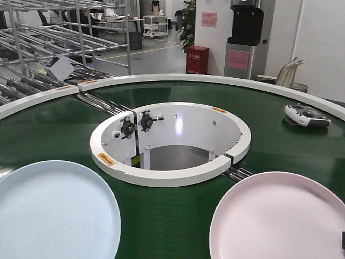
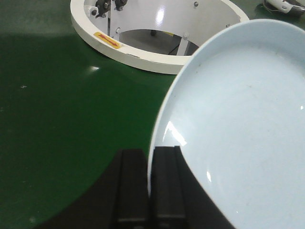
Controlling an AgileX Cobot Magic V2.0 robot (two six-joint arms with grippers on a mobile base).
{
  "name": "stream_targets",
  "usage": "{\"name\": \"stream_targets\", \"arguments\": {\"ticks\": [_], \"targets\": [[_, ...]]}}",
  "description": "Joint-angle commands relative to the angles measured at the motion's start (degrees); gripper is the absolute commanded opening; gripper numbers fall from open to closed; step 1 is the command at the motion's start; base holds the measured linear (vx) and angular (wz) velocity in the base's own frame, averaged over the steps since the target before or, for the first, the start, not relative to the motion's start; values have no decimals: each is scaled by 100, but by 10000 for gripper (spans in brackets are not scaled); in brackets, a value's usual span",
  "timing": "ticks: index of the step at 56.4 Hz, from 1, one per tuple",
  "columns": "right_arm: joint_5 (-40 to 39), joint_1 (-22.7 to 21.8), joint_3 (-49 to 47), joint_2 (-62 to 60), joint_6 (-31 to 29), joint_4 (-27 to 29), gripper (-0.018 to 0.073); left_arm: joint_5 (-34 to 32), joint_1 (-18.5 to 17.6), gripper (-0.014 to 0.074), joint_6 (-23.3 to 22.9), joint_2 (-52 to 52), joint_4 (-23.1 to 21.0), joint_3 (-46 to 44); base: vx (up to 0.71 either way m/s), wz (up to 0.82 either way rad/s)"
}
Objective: Grab plate from conveyor and place on tray
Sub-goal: 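Lift both held plates up off the conveyor, then hold both plates while the base drives to the steel table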
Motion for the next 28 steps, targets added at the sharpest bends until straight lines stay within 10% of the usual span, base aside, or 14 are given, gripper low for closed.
{"name": "stream_targets", "arguments": {"ticks": [1,28], "targets": [[-405,-20,-161,-20,17,-194,-9,-502,-31,-6,-10,-42,-144,-176,0,0],[-411,-20,-161,-14,17,-194,-9,-497,-31,-6,-10,-42,-144,-176,-6,-18]]}}
